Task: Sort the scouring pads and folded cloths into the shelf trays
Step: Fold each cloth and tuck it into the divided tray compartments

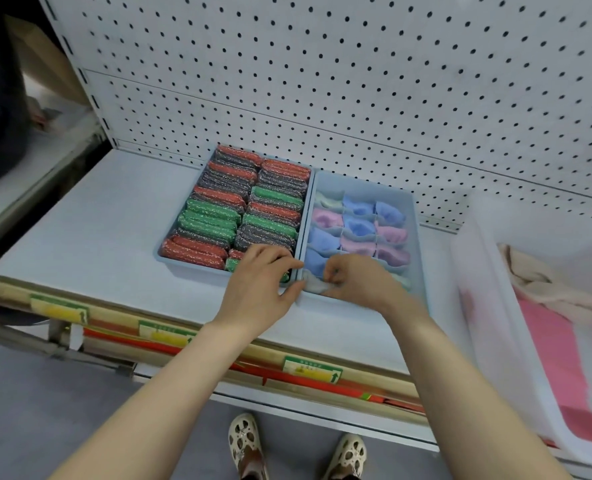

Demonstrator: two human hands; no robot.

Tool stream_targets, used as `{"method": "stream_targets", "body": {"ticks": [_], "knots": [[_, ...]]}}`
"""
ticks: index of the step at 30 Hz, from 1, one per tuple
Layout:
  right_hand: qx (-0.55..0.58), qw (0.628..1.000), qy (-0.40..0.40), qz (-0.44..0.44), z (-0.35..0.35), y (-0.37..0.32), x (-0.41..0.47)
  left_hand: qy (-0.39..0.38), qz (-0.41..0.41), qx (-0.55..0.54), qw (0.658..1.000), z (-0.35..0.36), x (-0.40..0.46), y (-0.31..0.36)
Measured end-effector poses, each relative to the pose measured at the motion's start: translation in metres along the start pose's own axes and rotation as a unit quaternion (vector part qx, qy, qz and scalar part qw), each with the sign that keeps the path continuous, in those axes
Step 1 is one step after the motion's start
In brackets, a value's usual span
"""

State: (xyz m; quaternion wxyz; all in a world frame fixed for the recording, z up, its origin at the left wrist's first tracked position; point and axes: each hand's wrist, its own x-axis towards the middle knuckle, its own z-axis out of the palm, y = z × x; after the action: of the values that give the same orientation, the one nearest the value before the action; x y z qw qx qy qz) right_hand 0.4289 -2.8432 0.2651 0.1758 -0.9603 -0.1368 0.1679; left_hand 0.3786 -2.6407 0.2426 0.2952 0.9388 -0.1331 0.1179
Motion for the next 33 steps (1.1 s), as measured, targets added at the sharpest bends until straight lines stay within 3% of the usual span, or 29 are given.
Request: {"method": "stream_targets", "body": {"ticks": [6,11,15,19,21,23,27,30,33], "knots": [[-0.043,0.998,0.045,0.004,0.0,-0.01,-0.007,0.004,-0.005,0.019,1.0,-0.001,0.002,0.006],[0.073,0.995,0.073,0.012,-0.013,-0.001,-0.024,-0.011,-0.017,0.051,0.999,-0.004,0.011,0.015],[0.131,0.967,0.214,0.05,-0.066,0.044,-0.058,-0.017,-0.012,0.059,0.998,0.001,0.031,0.034],[0.132,0.919,0.336,0.158,-0.125,0.128,-0.103,-0.034,0.042,0.038,0.998,0.019,0.061,0.075],[0.104,0.908,0.327,0.241,-0.135,0.18,-0.119,-0.044,0.059,0.015,0.997,0.032,0.076,0.102],[0.068,0.911,0.252,0.318,-0.131,0.225,-0.128,-0.053,0.061,-0.008,0.997,0.047,0.09,0.128],[-0.02,0.929,0.122,0.348,-0.11,0.278,-0.124,-0.069,0.053,-0.038,0.995,0.075,0.107,0.172],[-0.042,0.924,0.142,0.352,-0.118,0.297,-0.116,-0.068,0.055,-0.046,0.995,0.088,0.121,0.199],[0.071,0.935,0.236,0.255,-0.141,0.307,-0.112,-0.061,0.064,-0.065,0.994,0.095,0.134,0.224]]}}
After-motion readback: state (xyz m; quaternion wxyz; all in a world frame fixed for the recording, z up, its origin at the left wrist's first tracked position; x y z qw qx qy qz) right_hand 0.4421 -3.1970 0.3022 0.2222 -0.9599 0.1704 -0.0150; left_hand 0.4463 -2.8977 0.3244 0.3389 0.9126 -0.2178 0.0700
